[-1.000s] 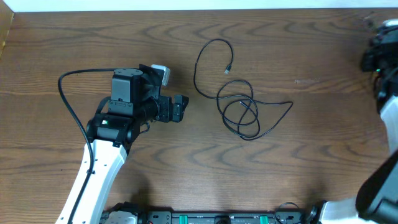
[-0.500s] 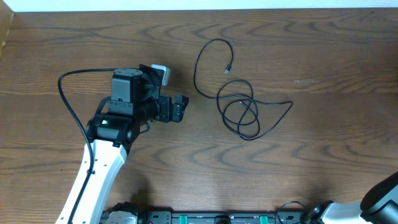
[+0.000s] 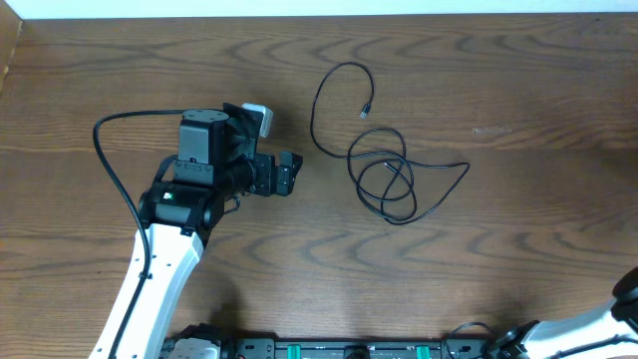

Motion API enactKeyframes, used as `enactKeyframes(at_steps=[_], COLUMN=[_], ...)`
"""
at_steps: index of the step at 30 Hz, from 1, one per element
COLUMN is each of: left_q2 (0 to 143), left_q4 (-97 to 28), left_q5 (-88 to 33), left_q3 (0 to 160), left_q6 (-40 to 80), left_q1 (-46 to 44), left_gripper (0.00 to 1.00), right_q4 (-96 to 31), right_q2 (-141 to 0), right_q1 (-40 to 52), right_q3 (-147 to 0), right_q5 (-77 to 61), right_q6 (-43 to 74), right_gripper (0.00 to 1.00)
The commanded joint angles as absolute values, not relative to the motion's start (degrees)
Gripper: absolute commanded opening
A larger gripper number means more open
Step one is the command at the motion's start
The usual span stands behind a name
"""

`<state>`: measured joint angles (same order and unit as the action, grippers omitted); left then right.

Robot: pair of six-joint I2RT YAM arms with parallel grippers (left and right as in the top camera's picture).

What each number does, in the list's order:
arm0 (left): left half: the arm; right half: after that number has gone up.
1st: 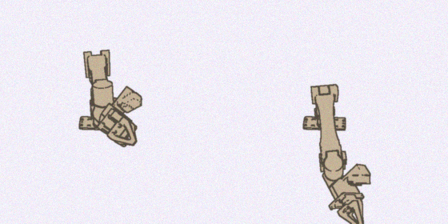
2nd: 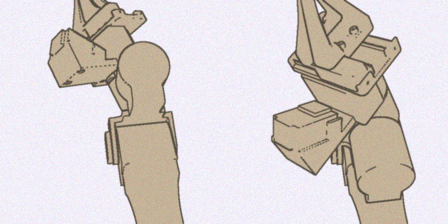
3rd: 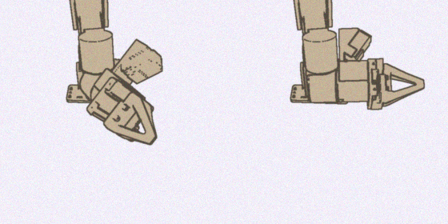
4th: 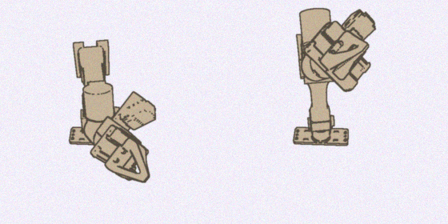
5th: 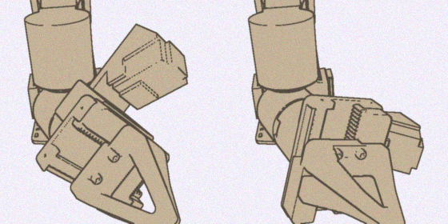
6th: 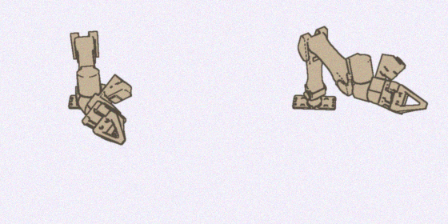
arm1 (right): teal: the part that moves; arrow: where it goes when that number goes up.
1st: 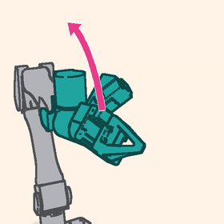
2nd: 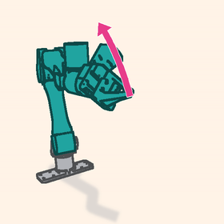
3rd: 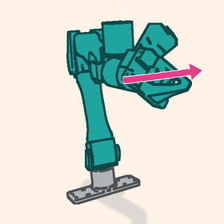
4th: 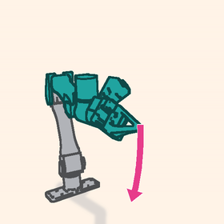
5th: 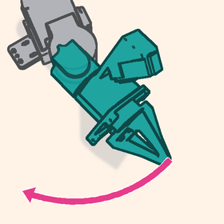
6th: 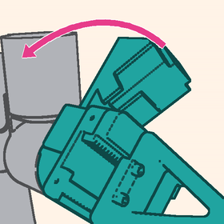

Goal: Untangle cables

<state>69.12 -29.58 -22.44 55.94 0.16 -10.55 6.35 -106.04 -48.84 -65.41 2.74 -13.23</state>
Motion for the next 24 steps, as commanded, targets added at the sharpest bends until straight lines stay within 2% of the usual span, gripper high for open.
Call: enactKeyframes(at_steps=[1,5,6,8,10,11,12,18,24], left_q2=[69.3,69.3,69.3,69.3,69.3,69.3,69.3,69.3,69.3], left_q4=[-29.6,-29.6,-29.6,-29.6,-29.6,-29.6,-29.6,-29.6,-29.6], left_q5=[-23.1,-23.1,-23.1,-23.1,-23.1,-23.1,-23.1,-23.1,-23.1], left_q3=[55.7,55.7,55.7,55.7,55.7,55.7,55.7,55.7,55.7], left_q6=[-0.2,-0.2,-0.2,-0.2,-0.2,-0.2,-0.2,-0.2,-0.2], left_q1=[-10.3,-10.3,-10.3,-10.3,-10.3,-10.3,-10.3,-10.3,-10.3], left_gripper=[0.97,0.98,0.97,0.97,0.98,0.97,0.97,0.97,0.97], right_q4=[7.6,8.5,8.5,8.1,7.9,8.0,8.1,7.0,6.9], right_q2=[-109.2,-112.3,-112.8,-113.7,-113.9,-113.8,-113.8,-112.1,-106.5], right_q1=[-49.0,-49.0,-49.0,-48.9,-48.8,-48.6,-48.5,-48.1,-46.9], right_q3=[-65.5,-65.5,-65.5,-65.5,-65.5,-65.5,-65.5,-65.5,-65.5], right_q5=[2.4,2.4,2.4,2.4,2.3,2.2,1.7,-5.7,-24.9], right_q6=[-9.1,-8.6,-8.6,-8.6,-8.6,-8.6,-8.6,-8.6,-8.6], right_gripper=[0.01,0.03,0.18,0.64,0.90,0.97,0.99,0.99,0.99])
